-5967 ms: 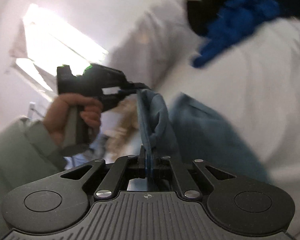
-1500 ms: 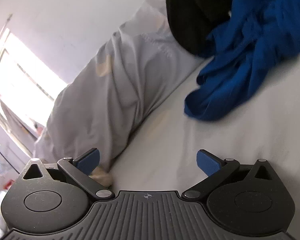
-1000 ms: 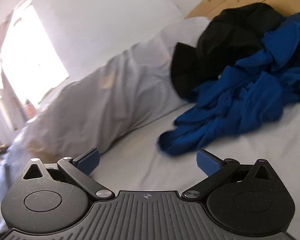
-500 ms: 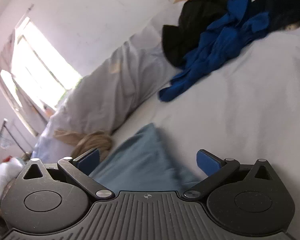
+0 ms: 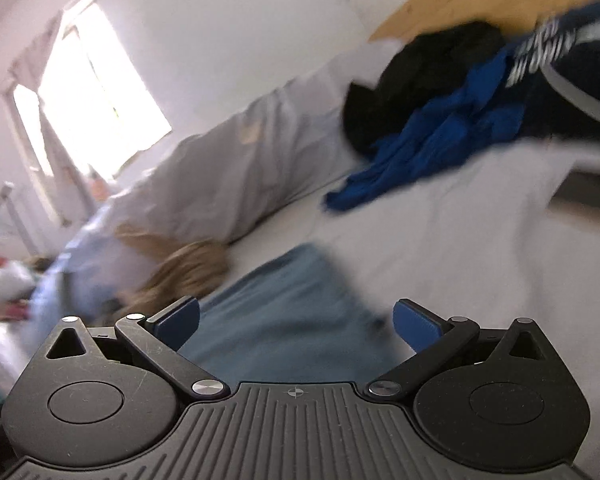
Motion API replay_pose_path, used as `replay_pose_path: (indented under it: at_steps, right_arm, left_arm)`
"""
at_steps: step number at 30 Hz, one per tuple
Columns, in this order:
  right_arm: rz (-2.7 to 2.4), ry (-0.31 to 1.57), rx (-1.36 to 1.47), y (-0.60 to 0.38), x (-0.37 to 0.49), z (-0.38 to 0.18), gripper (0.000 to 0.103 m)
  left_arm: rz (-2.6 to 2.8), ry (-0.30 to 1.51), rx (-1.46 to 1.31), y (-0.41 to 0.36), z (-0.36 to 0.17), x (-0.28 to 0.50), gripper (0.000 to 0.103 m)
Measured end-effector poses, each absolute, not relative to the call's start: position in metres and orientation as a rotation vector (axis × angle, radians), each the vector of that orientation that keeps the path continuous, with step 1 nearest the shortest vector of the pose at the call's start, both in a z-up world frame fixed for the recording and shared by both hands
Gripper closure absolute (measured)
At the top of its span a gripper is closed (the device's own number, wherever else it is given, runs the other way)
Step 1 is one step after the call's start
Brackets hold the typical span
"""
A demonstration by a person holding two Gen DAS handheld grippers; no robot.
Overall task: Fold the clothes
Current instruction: 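Withdraw both open grippers and hover over the folded teal shirt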
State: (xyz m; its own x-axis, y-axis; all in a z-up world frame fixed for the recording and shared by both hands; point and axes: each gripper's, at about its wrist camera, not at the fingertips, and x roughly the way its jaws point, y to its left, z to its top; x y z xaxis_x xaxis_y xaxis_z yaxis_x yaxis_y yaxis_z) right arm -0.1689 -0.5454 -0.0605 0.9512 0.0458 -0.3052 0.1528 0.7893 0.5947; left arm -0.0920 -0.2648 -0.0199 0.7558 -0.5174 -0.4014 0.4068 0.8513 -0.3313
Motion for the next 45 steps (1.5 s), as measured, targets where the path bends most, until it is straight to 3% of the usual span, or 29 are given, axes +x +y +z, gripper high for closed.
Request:
replay_pose_path:
  at_steps: [4, 8, 12, 18, 24, 32, 45]
  right_arm:
    - [-0.044, 0.432, 0.706, -0.531, -0.182, -0.089, 0.0]
    - [-0.053, 0.494, 0.441, -0.507, -0.19, -0.089, 0.0]
    - [-0.196, 0.587, 0.145, -0.484, -0.199, -0.089, 0.0]
    - [-0.544, 0.589, 0.333, -0.527, -0.226, -0.083, 0.0]
    - [-0.626, 0.441, 0.551, -0.54, -0.268, -0.067, 0.0]
    - [-0.584, 0.37, 0.47, -0.515, -0.288, -0.043, 0.0]
    - [-0.469, 0.403, 0.373, -0.473, -0.299, -0.002, 0.0]
  left_arm:
    - [-0.515, 0.577, -0.178, -0.278, -0.042, -0.113, 0.0]
    - [-0.428, 0.674, -0.063, -0.278, -0.073, -0.123, 0.0]
    - [-0.395, 0.617, 0.081, -0.267, -0.082, -0.141, 0.0]
    - [-0.335, 0.625, 0.018, -0.241, -0.072, -0.155, 0.0]
    - [-0.324, 0.616, -0.072, -0.219, -0.066, -0.173, 0.0]
    - [-0.384, 0.614, 0.014, -0.226, -0.063, -0.19, 0.0]
    - [-0.483, 0.528, 0.101, -0.241, -0.049, -0.214, 0.0]
